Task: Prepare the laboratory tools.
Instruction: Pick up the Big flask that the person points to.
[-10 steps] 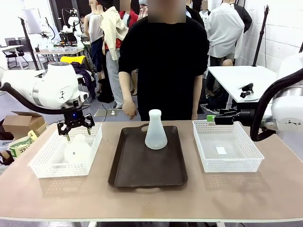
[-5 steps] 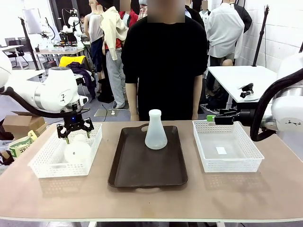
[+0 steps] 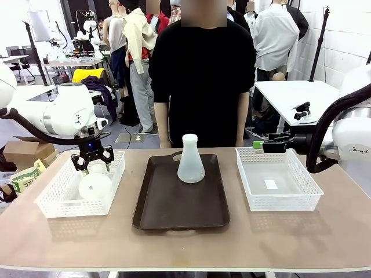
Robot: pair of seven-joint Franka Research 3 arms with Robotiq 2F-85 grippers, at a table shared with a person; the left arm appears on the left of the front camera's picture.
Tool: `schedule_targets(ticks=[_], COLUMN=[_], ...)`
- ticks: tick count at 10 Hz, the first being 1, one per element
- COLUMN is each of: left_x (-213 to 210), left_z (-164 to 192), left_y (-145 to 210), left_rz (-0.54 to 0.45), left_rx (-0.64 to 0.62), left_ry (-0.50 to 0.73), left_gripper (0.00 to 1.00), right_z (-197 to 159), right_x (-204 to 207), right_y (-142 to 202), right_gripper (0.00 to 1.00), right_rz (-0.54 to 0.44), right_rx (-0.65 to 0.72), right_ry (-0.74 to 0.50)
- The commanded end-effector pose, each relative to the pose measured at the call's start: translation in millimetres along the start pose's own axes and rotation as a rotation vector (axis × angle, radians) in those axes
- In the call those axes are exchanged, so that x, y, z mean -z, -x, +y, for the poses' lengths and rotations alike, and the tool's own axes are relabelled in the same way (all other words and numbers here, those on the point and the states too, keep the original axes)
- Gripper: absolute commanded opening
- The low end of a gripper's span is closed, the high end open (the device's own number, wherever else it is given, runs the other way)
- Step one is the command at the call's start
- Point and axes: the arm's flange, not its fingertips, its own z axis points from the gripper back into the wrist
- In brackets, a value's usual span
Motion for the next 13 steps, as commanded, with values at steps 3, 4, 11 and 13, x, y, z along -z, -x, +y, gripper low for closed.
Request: schedule_targets(ticks=[3, 4, 11, 13], left_x=[0.1, 3.0, 1.7, 1.7], left_z=[3.3, 3.3, 3.2, 3.2], left_y=[-6.1, -6.8, -2.1, -2.1], left_rz=[0.011, 0.016, 0.014, 0.014], left_rx=[0.009, 0.01, -0.001, -0.001], left_ry=[-0.021, -0.034, -0.021, -0.021], left_gripper=[0.0, 0.0, 0.0, 0.0], right_z=[2.0, 2.0, 2.0, 2.0], right_x=[-0.8, -0.8, -0.8, -0.8], right_y=[1.0, 1.0, 1.0, 1.0], right_gripper=[1.0, 1.0, 1.0, 1.0], right_rz=[0.007, 0.007, 0.007, 0.007], right_rx=[0.009, 0.009, 0.009, 0.009], right_ry=[0.007, 0.007, 0.007, 0.007])
